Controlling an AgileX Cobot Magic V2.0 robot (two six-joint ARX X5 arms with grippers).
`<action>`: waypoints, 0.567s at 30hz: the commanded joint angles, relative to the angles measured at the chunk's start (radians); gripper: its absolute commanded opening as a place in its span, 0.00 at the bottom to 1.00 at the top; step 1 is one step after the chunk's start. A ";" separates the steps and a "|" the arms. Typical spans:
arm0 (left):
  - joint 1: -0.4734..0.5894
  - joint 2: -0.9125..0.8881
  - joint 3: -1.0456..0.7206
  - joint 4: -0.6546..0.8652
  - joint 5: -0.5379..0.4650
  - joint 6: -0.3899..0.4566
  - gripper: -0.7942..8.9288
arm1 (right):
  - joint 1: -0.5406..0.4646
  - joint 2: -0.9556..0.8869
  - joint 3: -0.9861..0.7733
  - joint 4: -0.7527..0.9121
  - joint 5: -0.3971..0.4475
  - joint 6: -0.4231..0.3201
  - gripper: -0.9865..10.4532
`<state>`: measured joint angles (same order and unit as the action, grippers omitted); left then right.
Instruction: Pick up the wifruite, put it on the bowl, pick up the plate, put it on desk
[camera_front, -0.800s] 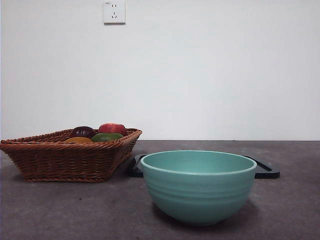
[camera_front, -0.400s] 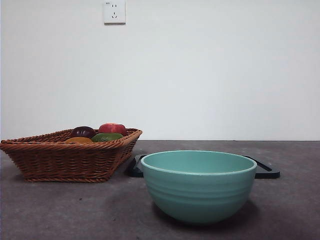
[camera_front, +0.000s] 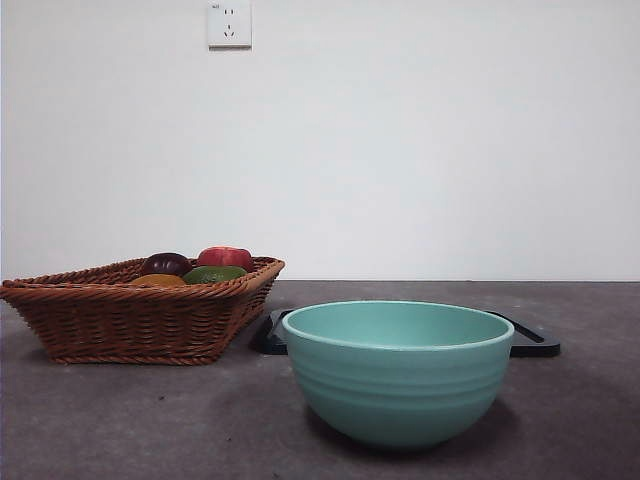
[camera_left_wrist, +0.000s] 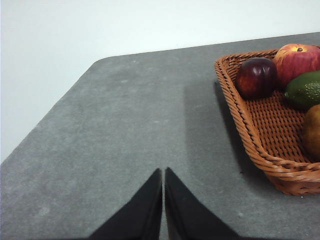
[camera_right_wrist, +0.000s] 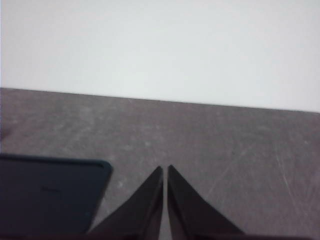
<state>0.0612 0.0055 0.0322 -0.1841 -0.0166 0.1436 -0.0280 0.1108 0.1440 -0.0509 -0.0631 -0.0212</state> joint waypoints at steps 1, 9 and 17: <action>0.001 -0.003 -0.021 -0.006 0.000 -0.002 0.09 | -0.002 -0.037 -0.037 0.014 0.018 -0.006 0.09; 0.001 -0.003 -0.021 -0.006 0.000 -0.002 0.09 | -0.002 -0.107 -0.121 0.014 0.019 -0.004 0.09; 0.001 -0.003 -0.021 -0.006 0.000 -0.002 0.09 | -0.002 -0.107 -0.133 -0.041 0.019 0.007 0.09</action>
<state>0.0612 0.0055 0.0322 -0.1841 -0.0170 0.1436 -0.0280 0.0059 0.0158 -0.0937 -0.0483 -0.0212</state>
